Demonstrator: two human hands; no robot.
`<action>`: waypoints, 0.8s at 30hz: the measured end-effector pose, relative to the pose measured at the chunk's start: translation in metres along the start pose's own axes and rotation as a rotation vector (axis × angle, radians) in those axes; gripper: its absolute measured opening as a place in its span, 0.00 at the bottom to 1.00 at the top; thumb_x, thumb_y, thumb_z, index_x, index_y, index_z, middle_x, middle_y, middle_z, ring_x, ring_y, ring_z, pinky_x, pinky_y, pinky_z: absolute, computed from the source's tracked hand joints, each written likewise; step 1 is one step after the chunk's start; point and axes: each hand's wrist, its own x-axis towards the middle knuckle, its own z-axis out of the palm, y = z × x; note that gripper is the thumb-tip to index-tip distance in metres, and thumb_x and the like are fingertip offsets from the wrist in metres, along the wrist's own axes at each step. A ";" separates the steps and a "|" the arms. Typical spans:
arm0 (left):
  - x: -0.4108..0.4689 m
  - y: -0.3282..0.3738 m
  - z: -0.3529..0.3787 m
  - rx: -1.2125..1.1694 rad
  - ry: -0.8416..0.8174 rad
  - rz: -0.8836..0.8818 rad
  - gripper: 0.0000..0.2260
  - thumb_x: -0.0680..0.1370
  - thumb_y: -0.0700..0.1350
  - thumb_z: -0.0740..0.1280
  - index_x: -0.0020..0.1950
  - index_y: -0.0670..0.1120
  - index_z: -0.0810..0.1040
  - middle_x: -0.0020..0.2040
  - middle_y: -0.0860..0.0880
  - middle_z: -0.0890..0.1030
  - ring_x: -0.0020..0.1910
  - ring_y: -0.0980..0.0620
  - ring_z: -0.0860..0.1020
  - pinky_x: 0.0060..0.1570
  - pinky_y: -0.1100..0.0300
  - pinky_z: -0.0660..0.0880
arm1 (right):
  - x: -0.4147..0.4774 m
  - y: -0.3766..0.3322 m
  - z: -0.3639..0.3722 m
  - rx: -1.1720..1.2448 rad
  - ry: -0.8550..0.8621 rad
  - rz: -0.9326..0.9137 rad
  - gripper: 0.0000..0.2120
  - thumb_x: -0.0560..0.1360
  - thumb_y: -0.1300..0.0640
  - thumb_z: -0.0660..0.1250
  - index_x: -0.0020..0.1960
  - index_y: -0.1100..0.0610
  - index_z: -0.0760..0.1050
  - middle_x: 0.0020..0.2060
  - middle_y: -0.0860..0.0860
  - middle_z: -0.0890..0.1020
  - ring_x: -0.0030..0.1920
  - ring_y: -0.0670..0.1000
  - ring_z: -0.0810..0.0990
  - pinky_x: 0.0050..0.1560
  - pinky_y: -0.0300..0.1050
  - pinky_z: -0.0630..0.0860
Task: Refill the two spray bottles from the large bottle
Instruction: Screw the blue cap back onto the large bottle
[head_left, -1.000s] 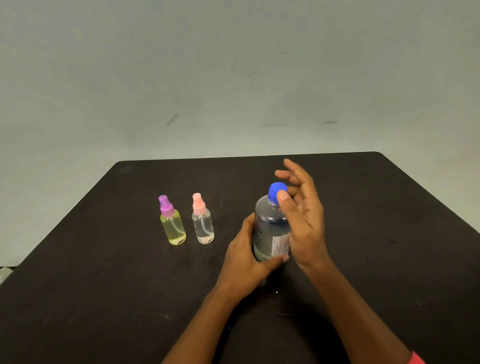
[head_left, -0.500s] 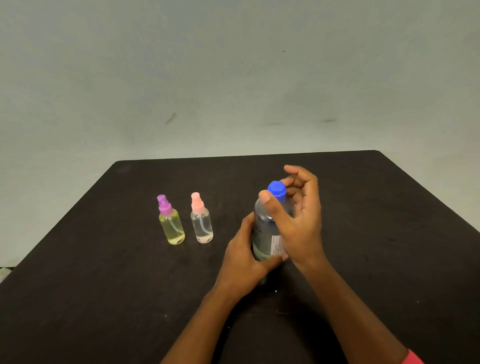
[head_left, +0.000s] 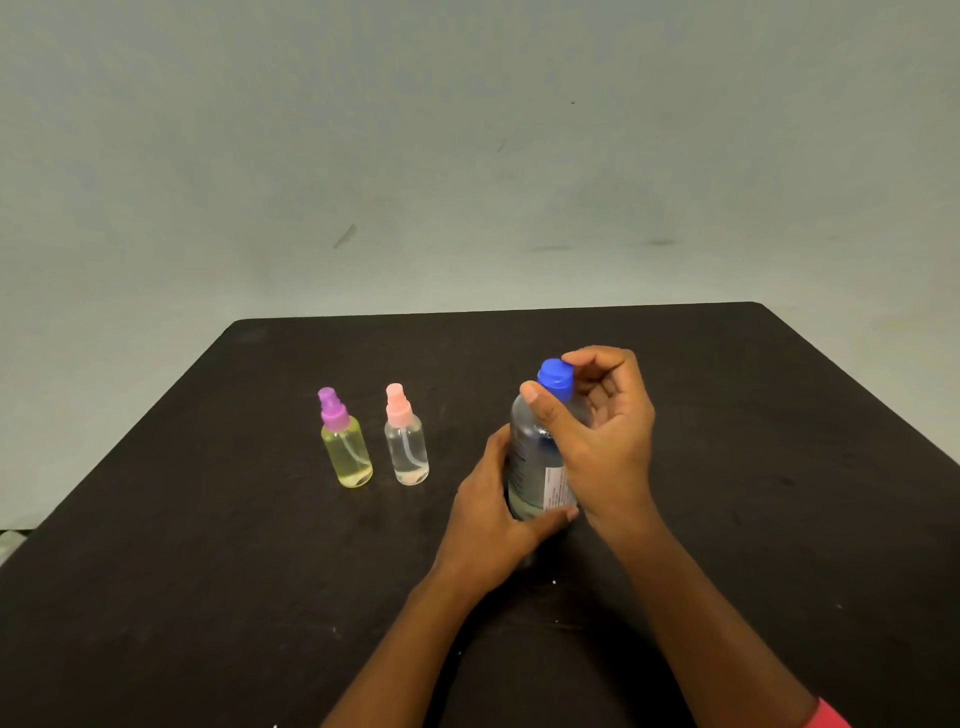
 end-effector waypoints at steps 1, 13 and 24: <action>0.000 0.000 0.000 -0.002 0.000 -0.001 0.33 0.67 0.47 0.78 0.67 0.57 0.67 0.59 0.61 0.78 0.58 0.64 0.76 0.54 0.69 0.73 | 0.000 0.000 0.001 -0.010 0.004 -0.001 0.17 0.66 0.62 0.77 0.50 0.53 0.73 0.45 0.47 0.78 0.47 0.47 0.80 0.50 0.39 0.77; 0.001 -0.003 0.001 0.031 0.022 0.014 0.34 0.66 0.48 0.79 0.67 0.56 0.66 0.59 0.60 0.78 0.58 0.62 0.76 0.56 0.63 0.75 | 0.002 -0.001 -0.008 0.051 -0.147 0.052 0.13 0.74 0.53 0.65 0.57 0.56 0.77 0.51 0.54 0.83 0.53 0.51 0.82 0.52 0.41 0.77; 0.000 0.000 0.000 0.003 0.002 -0.011 0.34 0.66 0.47 0.79 0.66 0.59 0.66 0.59 0.62 0.77 0.59 0.66 0.74 0.53 0.73 0.71 | 0.000 0.001 -0.003 -0.100 -0.037 0.040 0.20 0.66 0.52 0.78 0.52 0.50 0.72 0.45 0.44 0.78 0.48 0.45 0.79 0.50 0.36 0.76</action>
